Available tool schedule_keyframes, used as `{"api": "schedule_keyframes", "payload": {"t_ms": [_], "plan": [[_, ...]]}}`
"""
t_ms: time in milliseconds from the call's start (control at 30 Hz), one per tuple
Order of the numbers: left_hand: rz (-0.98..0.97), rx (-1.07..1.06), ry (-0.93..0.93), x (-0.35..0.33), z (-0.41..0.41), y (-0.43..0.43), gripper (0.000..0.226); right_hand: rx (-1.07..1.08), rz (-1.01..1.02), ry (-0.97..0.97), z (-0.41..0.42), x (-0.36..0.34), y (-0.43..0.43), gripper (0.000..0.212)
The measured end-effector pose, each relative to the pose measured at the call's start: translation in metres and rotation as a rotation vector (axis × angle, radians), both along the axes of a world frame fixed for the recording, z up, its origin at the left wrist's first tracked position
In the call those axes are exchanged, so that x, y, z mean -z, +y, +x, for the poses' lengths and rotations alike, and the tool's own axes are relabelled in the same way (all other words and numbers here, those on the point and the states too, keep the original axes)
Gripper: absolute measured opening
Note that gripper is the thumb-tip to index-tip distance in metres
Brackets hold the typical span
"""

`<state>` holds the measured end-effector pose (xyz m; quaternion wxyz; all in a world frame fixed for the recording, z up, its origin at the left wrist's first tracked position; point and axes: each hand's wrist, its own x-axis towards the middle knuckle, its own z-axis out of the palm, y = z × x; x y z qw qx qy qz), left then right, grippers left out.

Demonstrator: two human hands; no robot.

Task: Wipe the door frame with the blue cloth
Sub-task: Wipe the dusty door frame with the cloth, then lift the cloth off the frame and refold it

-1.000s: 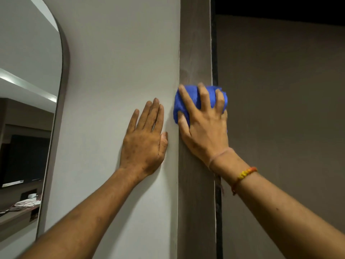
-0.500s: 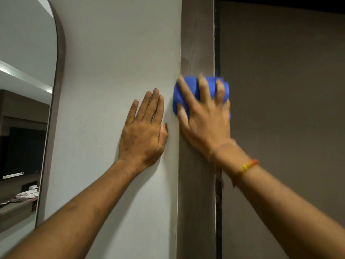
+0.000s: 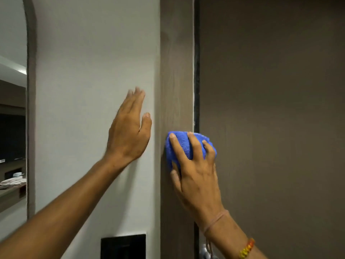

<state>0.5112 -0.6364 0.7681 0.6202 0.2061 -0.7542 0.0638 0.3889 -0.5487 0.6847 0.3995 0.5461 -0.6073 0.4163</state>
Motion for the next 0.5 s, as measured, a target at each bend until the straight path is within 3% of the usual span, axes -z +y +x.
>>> {"api": "schedule_keyframes", "payload": {"t_ms": [67,167,233,367,433,500], "plan": [[0.107,0.192,0.125,0.036,-0.004,0.033,0.041,-0.129,-0.011,-0.158,-0.007,0.018,0.02,0.057],[0.476,0.505,0.046,0.096,-0.021,0.082,0.038,-0.192,-0.078,-0.286,-0.015,0.05,0.056,0.054],[0.734,0.723,-0.109,0.135,-0.045,0.111,0.033,-0.155,-0.005,-0.314,-0.023,0.084,0.091,0.056],[0.875,0.806,-0.371,0.194,-0.094,0.15,0.015,-0.114,0.198,-0.525,-0.053,0.151,0.163,0.077],[0.92,0.845,-0.564,0.226,-0.121,0.173,0.019,-0.062,0.272,-0.743,-0.074,0.189,0.209,0.096],[0.978,0.903,-0.742,0.26,-0.152,0.206,0.008,-0.068,0.195,-1.119,-0.09,0.227,0.264,0.11]]}}
